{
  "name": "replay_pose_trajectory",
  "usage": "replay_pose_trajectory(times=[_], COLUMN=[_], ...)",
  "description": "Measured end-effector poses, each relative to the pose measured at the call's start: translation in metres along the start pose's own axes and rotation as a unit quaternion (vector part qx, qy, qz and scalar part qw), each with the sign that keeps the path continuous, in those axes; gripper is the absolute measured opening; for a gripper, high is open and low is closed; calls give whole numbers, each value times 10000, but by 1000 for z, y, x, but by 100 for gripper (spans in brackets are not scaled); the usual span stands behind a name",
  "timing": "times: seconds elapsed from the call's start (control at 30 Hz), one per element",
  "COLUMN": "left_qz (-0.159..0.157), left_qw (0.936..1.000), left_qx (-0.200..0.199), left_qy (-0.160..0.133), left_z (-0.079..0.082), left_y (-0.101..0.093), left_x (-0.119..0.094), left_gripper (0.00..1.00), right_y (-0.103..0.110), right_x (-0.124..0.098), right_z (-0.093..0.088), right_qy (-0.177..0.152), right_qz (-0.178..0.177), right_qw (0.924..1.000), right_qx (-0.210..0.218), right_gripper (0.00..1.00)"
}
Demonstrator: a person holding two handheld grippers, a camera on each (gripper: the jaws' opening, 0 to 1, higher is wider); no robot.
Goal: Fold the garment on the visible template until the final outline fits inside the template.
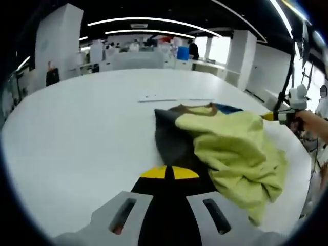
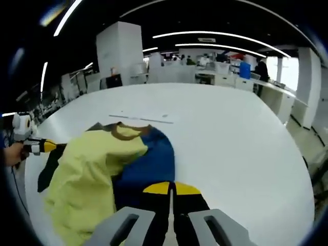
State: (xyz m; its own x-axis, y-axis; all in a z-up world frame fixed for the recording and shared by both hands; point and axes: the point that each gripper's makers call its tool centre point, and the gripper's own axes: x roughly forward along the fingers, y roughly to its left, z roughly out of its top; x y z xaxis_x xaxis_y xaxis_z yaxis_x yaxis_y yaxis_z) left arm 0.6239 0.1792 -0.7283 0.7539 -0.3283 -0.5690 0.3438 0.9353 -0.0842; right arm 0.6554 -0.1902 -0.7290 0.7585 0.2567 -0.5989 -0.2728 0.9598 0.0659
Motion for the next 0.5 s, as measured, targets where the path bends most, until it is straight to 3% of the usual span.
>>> replay_pose_trajectory(times=[0.23, 0.3, 0.5], left_qz=[210, 334, 501], left_qw=[9992, 9976, 9971], left_qx=[308, 593, 515], left_qy=[141, 149, 253], left_z=[-6, -6, -10], left_y=[21, 29, 43], left_x=[4, 5, 10], left_gripper=[0, 0, 0], right_y=[-14, -15, -16], right_x=[-3, -5, -6], right_z=[-2, -4, -8], right_qy=[108, 134, 199], right_qz=[-174, -218, -284], right_qw=[9998, 9997, 9994], right_qx=[-75, -44, -24], right_gripper=[0, 0, 0])
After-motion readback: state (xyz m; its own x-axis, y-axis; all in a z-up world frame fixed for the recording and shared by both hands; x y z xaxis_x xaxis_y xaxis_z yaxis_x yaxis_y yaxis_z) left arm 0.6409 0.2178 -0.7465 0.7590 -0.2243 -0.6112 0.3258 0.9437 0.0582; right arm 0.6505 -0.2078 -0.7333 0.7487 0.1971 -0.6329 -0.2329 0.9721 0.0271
